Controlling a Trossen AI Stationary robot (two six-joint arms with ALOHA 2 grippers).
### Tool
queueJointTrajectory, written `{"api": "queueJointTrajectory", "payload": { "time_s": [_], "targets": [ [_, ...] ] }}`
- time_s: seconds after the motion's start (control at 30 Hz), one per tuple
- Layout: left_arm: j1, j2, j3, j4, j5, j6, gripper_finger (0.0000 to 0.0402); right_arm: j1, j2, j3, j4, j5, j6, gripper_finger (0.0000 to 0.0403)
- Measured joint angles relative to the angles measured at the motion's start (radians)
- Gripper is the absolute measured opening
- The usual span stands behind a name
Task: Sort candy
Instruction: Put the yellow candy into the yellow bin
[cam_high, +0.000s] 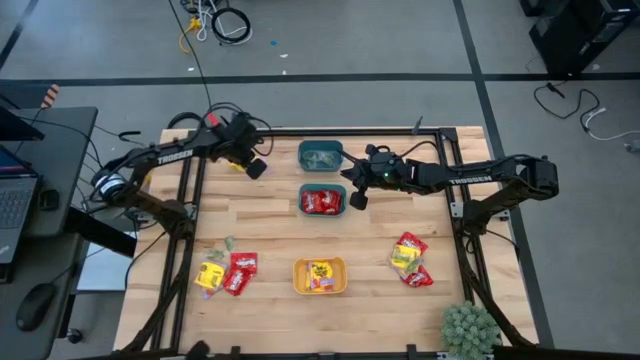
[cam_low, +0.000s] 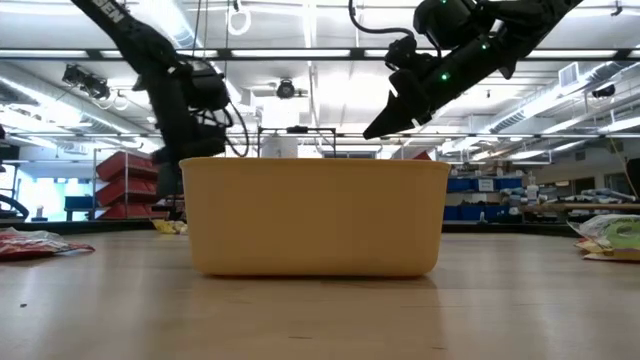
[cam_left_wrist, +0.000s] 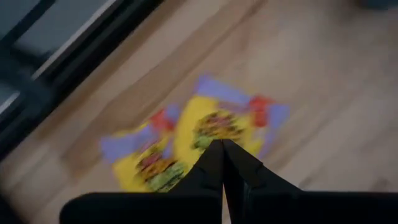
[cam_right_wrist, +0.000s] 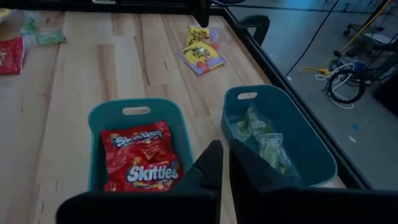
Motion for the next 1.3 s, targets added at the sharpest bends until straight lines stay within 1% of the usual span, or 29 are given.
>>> {"api": "queueJointTrajectory", "payload": {
  "time_s": [0.07, 0.13, 0.23, 0.4, 0.6, 0.7, 0.8, 1.13, 1.3],
  "targets": [
    [0.019, -0.008, -0.014, -0.023, -0.048, -0.045, 0.001, 0.001, 0.0, 0.0, 0.0, -0.003, 0.0, 0.0016],
    [0.033, -0.006, -0.023, -0.037, -0.094, -0.053, 0.002, 0.001, 0.0, 0.0, 0.0, -0.006, 0.0, 0.0016],
    [0.038, -0.006, -0.034, -0.055, -0.13, -0.067, 0.004, 0.001, 0.0, 0.0, 0.0, -0.006, -0.001, 0.0018],
    [0.038, -0.006, -0.047, -0.099, -0.174, -0.052, 0.009, 0.001, 0.0, 0.0, 0.0, -0.006, -0.002, 0.002],
    [0.038, -0.004, -0.079, -0.091, -0.326, -0.001, 0.0149, 0.001, 0.0, 0.0, 0.0, -0.007, -0.004, 0.0021],
    [0.038, -0.004, -0.11, -0.054, -0.333, 0.052, 0.0163, 0.001, 0.0, 0.0, 0.0, -0.007, -0.004, 0.002],
    [0.038, -0.004, -0.129, -0.036, -0.33, 0.062, 0.0166, 0.001, 0.0, 0.0, 0.0, -0.007, -0.004, 0.0021],
    [0.037, -0.004, -0.131, -0.01, -0.238, 0.088, 0.0166, 0.001, 0.0, 0.0, 0.0, -0.007, -0.009, 0.002],
    [0.039, 0.03, -0.131, 0.008, -0.255, 0.09, 0.0166, 0.001, 0.0, 0.0, 0.0, -0.007, -0.01, 0.0018]
  ]
}}
